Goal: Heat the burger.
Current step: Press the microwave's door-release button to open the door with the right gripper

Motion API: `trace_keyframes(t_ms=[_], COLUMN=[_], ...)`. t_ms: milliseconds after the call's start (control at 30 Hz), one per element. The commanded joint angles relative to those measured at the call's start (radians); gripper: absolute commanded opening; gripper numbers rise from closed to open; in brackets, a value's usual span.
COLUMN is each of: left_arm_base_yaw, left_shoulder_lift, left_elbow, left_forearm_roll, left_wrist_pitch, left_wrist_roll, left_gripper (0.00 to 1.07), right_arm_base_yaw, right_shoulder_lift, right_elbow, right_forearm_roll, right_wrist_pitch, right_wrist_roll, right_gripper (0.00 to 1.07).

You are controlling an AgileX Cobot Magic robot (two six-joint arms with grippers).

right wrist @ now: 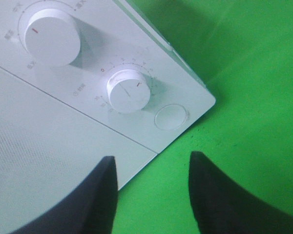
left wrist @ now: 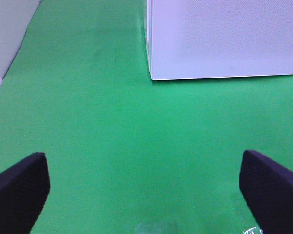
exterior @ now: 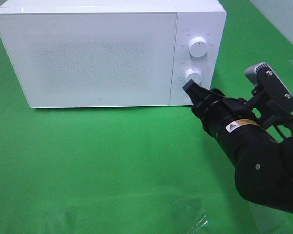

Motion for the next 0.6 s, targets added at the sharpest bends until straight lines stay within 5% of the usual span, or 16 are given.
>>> trace_keyframes(t_ms=[33, 367, 600], left_arm_base_yaw=[0.004, 0.004, 0.004], left_shoulder_lift=[-0.019, -0.019, -0.019], left_elbow=[0.003, 0.003, 0.003], left_forearm_roll=[-0.001, -0.001, -0.001], left_wrist_pitch=[-0.01, -0.01, -0.01], left_wrist_roll=[0.0, 0.0, 0.0], left_gripper=[0.98, 0.98, 0.98], right_arm_base_yaw=[-0.001, -0.001, -0.001], right_shoulder_lift=[0.003, 0.003, 0.003], right_elbow=[-0.006, -0.006, -0.006], right_forearm_roll=[-0.075, -0.148, -0.164], right_wrist_pitch=[0.006, 0.006, 0.007], right_wrist_roll=[0.27, 0.696, 0.815], right_gripper=[0.31, 0.2, 0.0])
